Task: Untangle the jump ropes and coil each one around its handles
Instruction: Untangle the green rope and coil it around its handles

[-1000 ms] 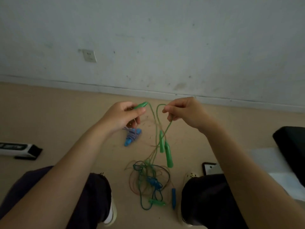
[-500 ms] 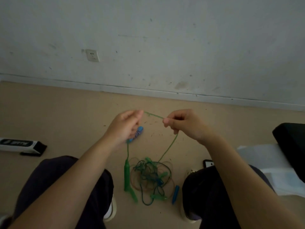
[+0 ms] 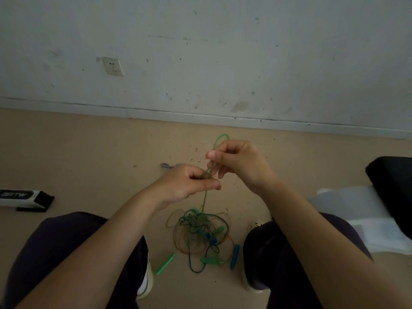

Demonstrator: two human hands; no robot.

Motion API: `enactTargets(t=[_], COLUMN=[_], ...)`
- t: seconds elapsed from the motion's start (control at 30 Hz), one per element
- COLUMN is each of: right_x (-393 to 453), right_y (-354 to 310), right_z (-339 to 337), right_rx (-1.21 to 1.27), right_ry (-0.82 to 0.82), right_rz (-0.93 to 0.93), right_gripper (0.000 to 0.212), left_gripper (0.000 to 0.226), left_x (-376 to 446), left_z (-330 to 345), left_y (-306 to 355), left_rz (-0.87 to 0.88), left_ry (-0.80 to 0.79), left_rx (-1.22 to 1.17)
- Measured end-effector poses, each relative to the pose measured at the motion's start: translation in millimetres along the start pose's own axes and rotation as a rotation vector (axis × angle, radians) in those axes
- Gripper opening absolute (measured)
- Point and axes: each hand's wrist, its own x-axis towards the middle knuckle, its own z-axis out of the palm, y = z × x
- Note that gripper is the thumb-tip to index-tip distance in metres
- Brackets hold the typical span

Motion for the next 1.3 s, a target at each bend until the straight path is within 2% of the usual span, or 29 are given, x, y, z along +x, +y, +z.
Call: enactTargets(t=[0.13, 0.3, 0.47, 0.57, 0.63, 0.77, 0.83, 0.9, 0.97, 1.03, 1.1, 1.2, 1.3], right_x=[3, 7, 9, 8, 7, 2, 1, 2, 3, 2, 2, 4, 3], right_y=[1, 4, 13, 14, 11, 12, 15, 15, 14, 12, 10, 10, 12], right_z=[-5, -31, -28, -17, -13, 2, 9, 12, 11, 9, 6, -5, -9], right_rx=[0.086, 0.146, -0.370, -0.458, -0.490, -0.448, -0.438, -0.463, -0.594, -0.617, -0.552, -0.489, -0.475], right_ry=[0.112, 0.361, 0.364, 0.442, 0.397, -0.043, -0.148, -0.148, -0.115, -0.092, -0.005, 0.168, 0.040], right_rz=[-0.003, -0.027, 0.003, -0.005, -0.102, -0.173, -0.107, -0.038, -0.040, -0.071, -0.106, -0.106, -0.025], right_gripper=[0.012, 0.012, 0.020, 0.028, 0.021, 0.013, 0.015, 0.015, 0.015, 0.012, 0.008, 0.006, 0.005], left_gripper=[0.032, 0.040, 0.034, 0.033, 0.033, 0.034, 0.032, 0.036, 0.044, 0.036, 0.030, 0.034, 0.032], left_x=[-3, -8, -9, -8, -8, -8, -8, -8, -8, -8, -8, -5, -6], left_z=[-10, -26, -34, -28, -25, -25, -26, -26, -28, -32, -36, -40, -40], left_y=[6, 4, -3, -5, -5, -3, -3, -4, -5, -7, -8, -12, -13], left_rz=[-0.003, -0.022, 0.017, -0.031, -0.063, -0.078, -0.059, -0.033, -0.026, -0.037, -0.056, -0.065, -0.023], left_ry=[0.052, 0.060, 0.029, 0.039, 0.064, -0.046, -0.116, -0.125, -0.102, -0.089, -0.046, 0.090, 0.102], left_rx=[0.005, 0.074, 0.001, -0.022, -0.055, -0.127, -0.201, -0.193, -0.101, -0.046, -0.002, 0.154, 0.150])
